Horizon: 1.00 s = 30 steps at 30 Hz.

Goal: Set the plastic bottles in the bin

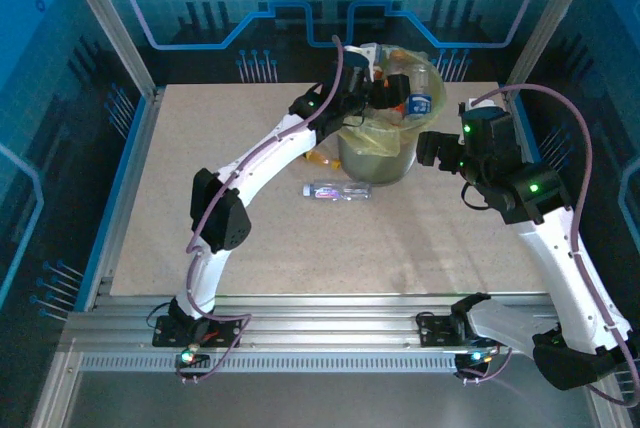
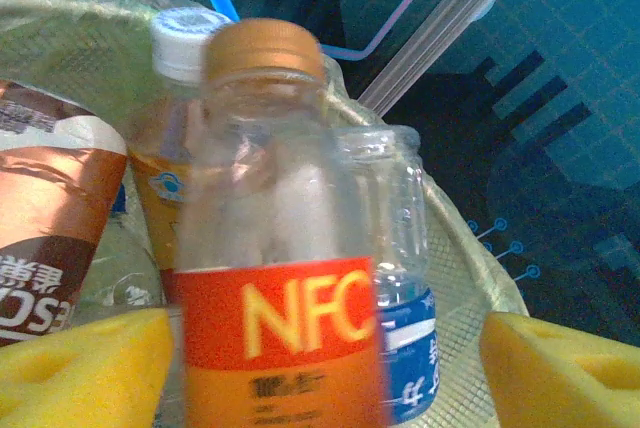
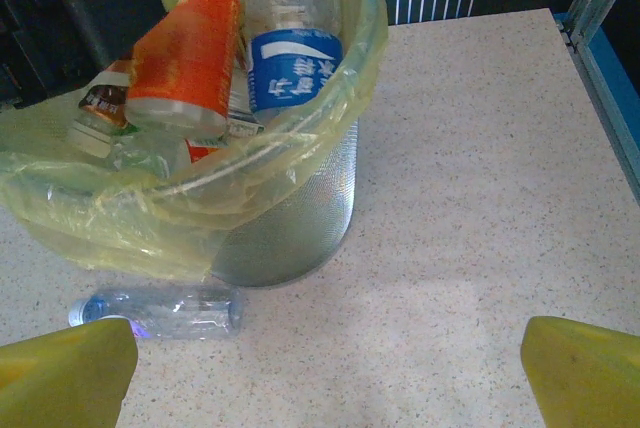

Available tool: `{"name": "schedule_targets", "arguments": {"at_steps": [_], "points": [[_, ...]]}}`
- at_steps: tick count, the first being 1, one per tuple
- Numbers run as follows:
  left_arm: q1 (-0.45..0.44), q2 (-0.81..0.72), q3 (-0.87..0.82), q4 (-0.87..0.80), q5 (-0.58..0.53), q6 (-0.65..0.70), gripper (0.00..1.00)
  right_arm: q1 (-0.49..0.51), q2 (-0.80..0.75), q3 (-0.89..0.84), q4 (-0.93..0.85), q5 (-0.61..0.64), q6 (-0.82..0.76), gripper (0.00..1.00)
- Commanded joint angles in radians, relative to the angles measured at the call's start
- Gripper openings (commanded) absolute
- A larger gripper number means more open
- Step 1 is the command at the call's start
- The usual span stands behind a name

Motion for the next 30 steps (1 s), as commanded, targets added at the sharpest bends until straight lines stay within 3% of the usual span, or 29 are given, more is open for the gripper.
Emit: {"name": "schedule_targets", "arguments": {"at_steps": [1,11,17,25,30], "points": [[-0.003,0.012,0.041,-0.006,0.013,0.013,0.85,0.015,-0.005,-0.008,0.005,0.013,0.013,1.00],[-0.003,-0.042,0.029,-0.010,0.009,0.028,0.88,0.015,0.003,-0.007,0.012,-0.007,0.007,1.00],[-0.003,-0.157,-0.025,-0.003,-0.042,0.058,0.99,0.022,-0.005,-0.022,0.062,-0.103,-0.050,1.00],[0.008,-0.494,-0.378,0.187,-0.208,0.101,0.99,0.151,0.007,-0.032,0.099,-0.094,-0.148,1.00],[0.078,-0.712,-0.671,0.298,-0.279,0.036,0.99,0.293,0.059,-0.008,0.086,-0.021,-0.218,0.98]]}}
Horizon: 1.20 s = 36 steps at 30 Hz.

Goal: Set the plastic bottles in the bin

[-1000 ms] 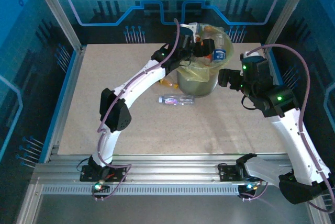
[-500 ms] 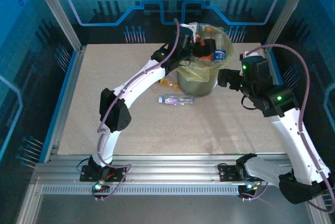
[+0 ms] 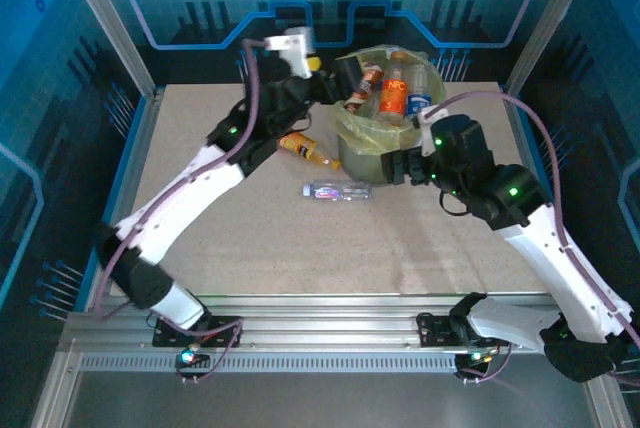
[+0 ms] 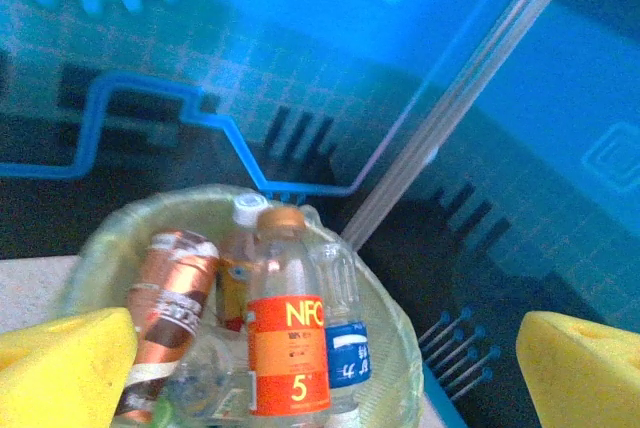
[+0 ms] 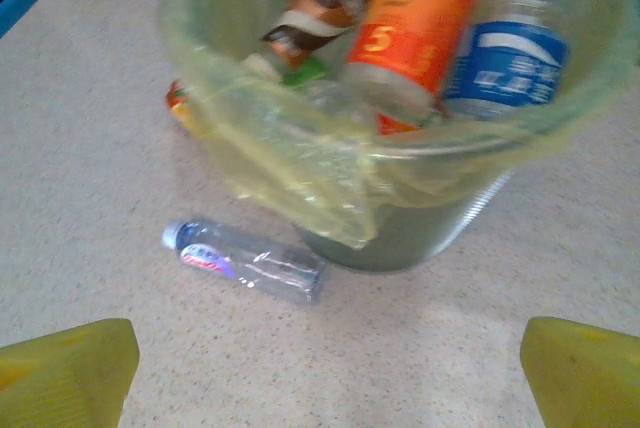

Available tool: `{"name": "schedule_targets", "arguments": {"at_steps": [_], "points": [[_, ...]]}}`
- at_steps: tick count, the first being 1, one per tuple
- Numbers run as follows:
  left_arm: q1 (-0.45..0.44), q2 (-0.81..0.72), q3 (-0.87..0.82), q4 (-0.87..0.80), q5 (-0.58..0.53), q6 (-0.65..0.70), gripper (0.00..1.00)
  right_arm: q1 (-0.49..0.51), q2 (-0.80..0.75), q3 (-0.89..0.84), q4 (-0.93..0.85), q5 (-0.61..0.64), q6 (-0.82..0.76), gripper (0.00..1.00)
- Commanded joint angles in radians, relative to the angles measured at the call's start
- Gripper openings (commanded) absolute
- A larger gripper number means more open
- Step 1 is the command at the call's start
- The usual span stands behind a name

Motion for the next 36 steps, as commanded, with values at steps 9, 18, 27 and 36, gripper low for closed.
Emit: {"name": "schedule_targets", "arguments": {"at_steps": [9,18,27,36], "points": [[0.259,-0.408,-0.576,0.104,-0.199,-0.232,0.99,0.297,0.245,0.123,-0.081,0.142,-0.165,0.96],[0.396,-0.532,-0.724,-0.100,-0.260,-0.291,0.99,0.358,0.541,0.219,-0.211,0.144,-0.235,1.00],[0.502,-0.621,-0.803,-0.139,-0.261,-0.319,0.99,0.337,0.792,0.331,-0.241,0.137,-0.383,1.00],[0.543,-0.651,-0.832,-0.151,-0.245,-0.330,0.99,0.277,1.020,0.488,-0.269,0.151,-0.532,0.99]]}}
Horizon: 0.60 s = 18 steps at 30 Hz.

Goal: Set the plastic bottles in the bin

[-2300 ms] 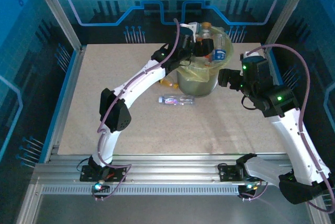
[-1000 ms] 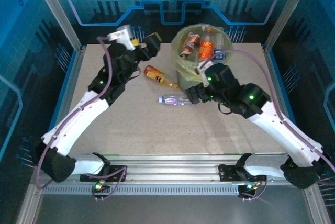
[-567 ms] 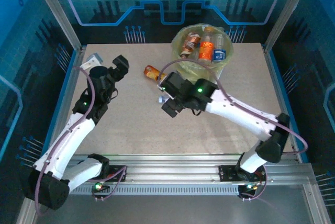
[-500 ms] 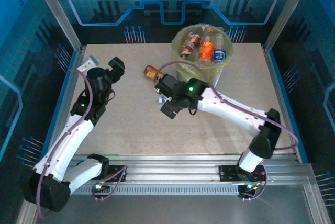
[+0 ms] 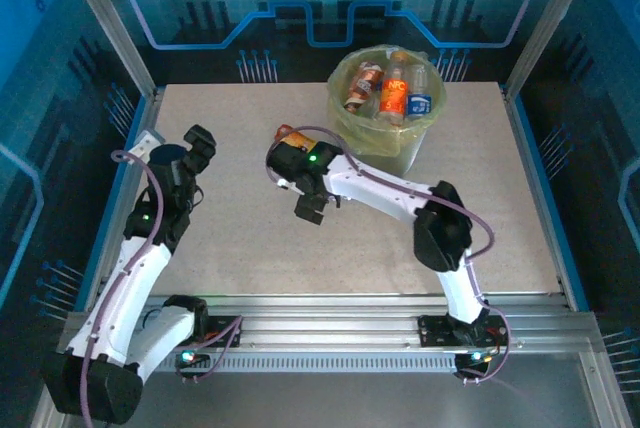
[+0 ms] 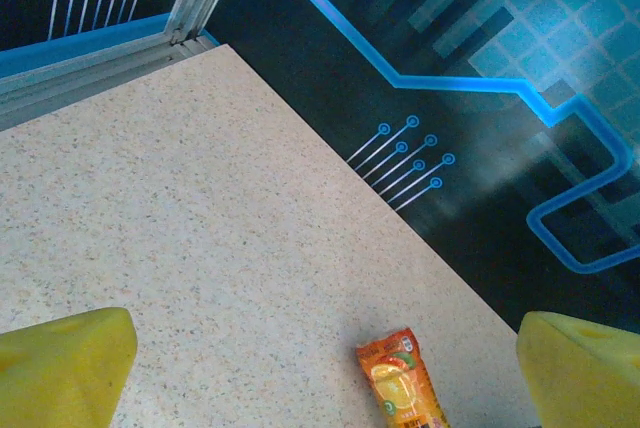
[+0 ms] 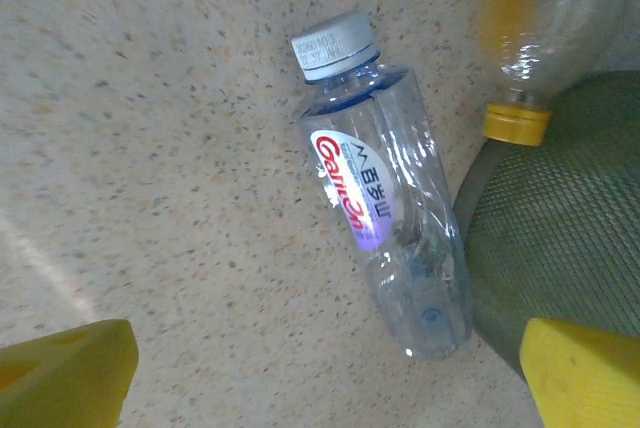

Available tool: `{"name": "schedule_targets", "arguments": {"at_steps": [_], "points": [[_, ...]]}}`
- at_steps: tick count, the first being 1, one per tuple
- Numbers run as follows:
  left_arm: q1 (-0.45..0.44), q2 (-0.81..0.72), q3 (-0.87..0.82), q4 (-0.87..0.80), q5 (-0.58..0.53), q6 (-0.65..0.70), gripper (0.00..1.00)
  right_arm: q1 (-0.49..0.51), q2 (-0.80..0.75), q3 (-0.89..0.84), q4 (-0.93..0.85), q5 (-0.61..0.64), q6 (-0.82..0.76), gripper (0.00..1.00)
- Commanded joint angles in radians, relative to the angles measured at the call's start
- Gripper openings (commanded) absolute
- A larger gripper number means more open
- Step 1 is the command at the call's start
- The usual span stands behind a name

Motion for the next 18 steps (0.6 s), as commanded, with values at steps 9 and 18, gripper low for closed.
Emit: {"name": "schedule_targets", "arguments": {"at_steps": [9,18], "points": [[0.045,-0.033,-0.019,-0.019,-0.004,-0.023,0.99,-0.078,0.166,0.147,-0.034,-0.030,-0.183,0.98],[0.059,-0.033,-0.027,-0.014,0.012,-0.035,0.99,-0.115,0.281,0.225,-0.060,-0.052,-0.232,0.97]]}}
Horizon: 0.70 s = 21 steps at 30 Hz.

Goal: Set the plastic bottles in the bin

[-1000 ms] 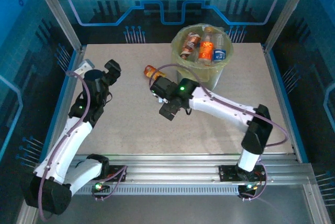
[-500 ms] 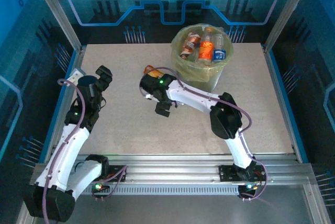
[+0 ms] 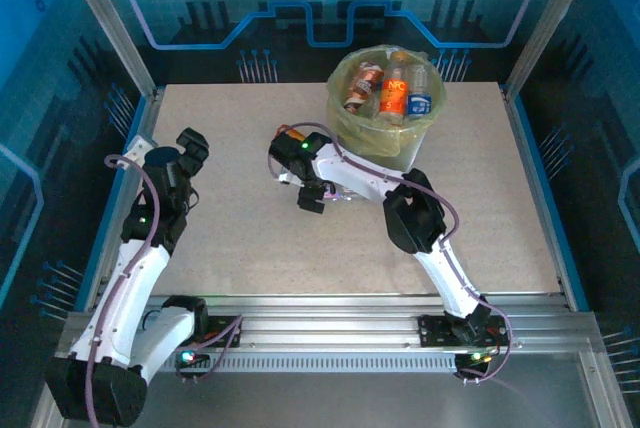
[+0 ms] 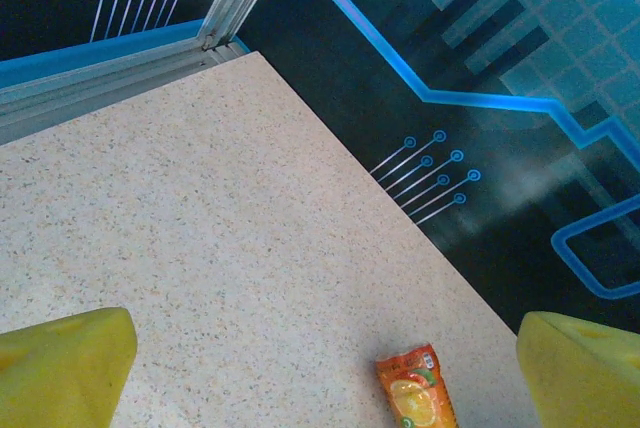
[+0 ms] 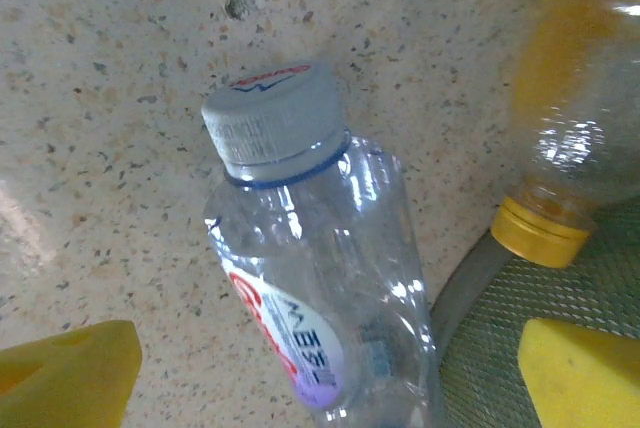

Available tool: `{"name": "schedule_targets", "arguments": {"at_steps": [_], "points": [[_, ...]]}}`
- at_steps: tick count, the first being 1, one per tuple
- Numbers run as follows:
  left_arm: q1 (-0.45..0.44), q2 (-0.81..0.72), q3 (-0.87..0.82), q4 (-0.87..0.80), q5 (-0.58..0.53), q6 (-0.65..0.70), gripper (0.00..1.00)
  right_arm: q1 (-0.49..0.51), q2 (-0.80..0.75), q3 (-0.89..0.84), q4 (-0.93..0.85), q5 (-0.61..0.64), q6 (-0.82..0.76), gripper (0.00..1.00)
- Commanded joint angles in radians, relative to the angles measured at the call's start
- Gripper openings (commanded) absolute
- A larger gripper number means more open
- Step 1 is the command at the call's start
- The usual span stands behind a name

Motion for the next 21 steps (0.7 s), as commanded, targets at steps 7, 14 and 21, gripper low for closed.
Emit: {"name": "schedule_targets", "arguments": {"at_steps": [7,14,21], "points": [[0.018,-0.015,-0.019,0.006,0.021,-0.030,0.99,-0.035,0.088,0.033,-0.050,-0.055,-0.070,0.95],[0.019,-0.015,-0.021,0.007,0.027,-0.035,0.99,-0.035,0.104,0.008,-0.054,-0.106,-0.055,0.80],[0.024,-0.014,-0.025,0.011,0.033,-0.041,0.99,-0.021,0.074,-0.005,-0.058,-0.160,-0.035,0.51]]}}
